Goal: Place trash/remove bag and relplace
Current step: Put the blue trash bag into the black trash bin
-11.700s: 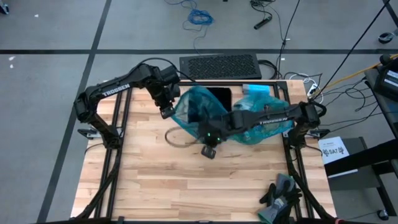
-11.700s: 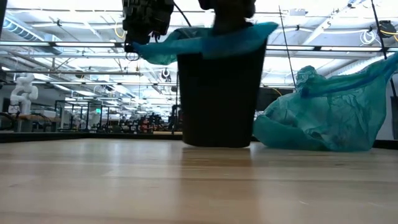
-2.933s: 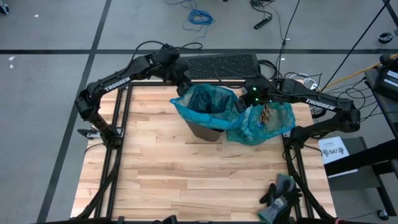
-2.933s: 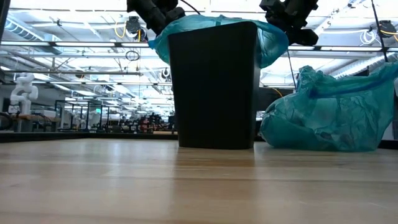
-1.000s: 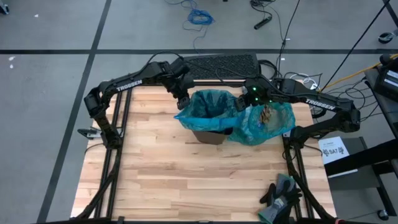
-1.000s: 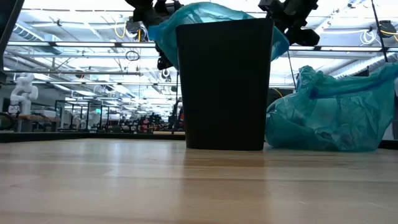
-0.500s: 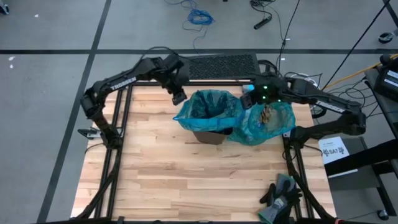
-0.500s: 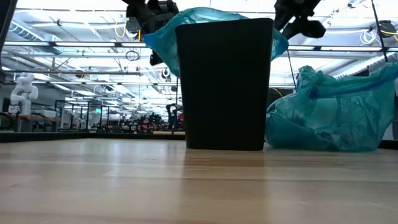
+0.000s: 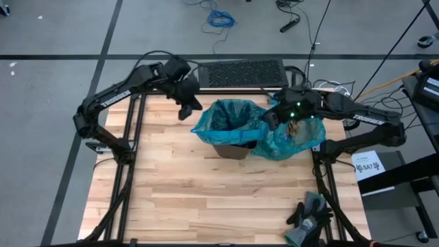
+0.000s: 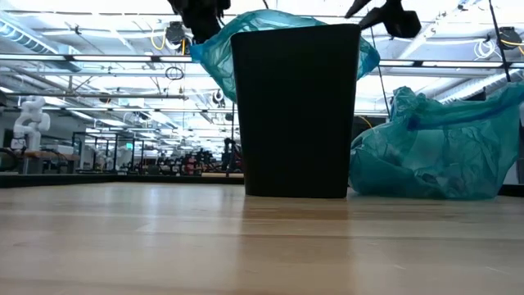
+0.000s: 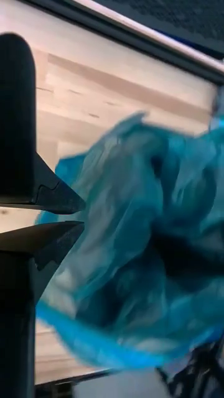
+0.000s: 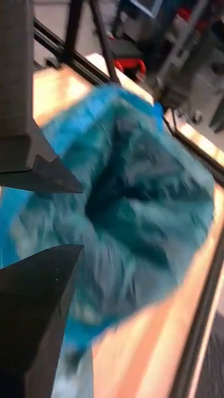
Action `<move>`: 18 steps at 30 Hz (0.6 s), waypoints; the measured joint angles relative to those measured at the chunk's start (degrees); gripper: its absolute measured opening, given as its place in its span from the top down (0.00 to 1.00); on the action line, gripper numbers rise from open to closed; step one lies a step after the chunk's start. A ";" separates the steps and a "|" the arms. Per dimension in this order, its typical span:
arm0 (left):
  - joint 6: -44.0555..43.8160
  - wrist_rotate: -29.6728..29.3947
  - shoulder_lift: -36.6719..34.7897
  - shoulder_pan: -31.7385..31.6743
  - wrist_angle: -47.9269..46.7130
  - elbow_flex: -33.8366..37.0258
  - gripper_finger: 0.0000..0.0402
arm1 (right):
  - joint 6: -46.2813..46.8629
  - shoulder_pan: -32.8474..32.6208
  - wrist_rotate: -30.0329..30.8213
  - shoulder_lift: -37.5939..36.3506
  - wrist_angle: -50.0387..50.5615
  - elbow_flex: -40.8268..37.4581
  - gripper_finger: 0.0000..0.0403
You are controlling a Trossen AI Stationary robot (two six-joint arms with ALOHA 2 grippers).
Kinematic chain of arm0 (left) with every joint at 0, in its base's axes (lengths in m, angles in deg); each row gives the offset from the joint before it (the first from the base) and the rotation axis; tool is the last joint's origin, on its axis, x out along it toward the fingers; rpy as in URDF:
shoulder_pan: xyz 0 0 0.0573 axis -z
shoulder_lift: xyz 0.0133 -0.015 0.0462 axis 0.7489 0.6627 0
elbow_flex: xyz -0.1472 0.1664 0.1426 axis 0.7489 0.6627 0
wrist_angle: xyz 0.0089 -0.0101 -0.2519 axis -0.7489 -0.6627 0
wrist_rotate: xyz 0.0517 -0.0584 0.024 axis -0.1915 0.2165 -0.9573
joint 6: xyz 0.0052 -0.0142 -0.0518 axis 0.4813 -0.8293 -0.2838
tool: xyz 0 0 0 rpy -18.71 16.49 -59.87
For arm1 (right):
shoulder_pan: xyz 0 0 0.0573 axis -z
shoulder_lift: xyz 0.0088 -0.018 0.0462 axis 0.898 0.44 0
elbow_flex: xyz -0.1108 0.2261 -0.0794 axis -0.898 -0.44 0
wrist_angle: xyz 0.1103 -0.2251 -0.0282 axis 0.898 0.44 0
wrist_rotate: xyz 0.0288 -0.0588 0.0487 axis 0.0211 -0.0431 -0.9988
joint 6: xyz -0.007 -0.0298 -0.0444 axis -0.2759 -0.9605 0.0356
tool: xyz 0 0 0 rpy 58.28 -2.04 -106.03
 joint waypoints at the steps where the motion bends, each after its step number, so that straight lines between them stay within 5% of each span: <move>1: 0.99 0.06 -0.44 0.67 -0.51 0.00 0.90 | -0.02 -1.14 -0.25 0.31 -0.73 0.00 0.66; 18: 11.04 -0.34 0.95 10.69 -3.40 0.02 0.90 | -12.11 -9.54 -0.53 6.26 -4.26 0.00 0.66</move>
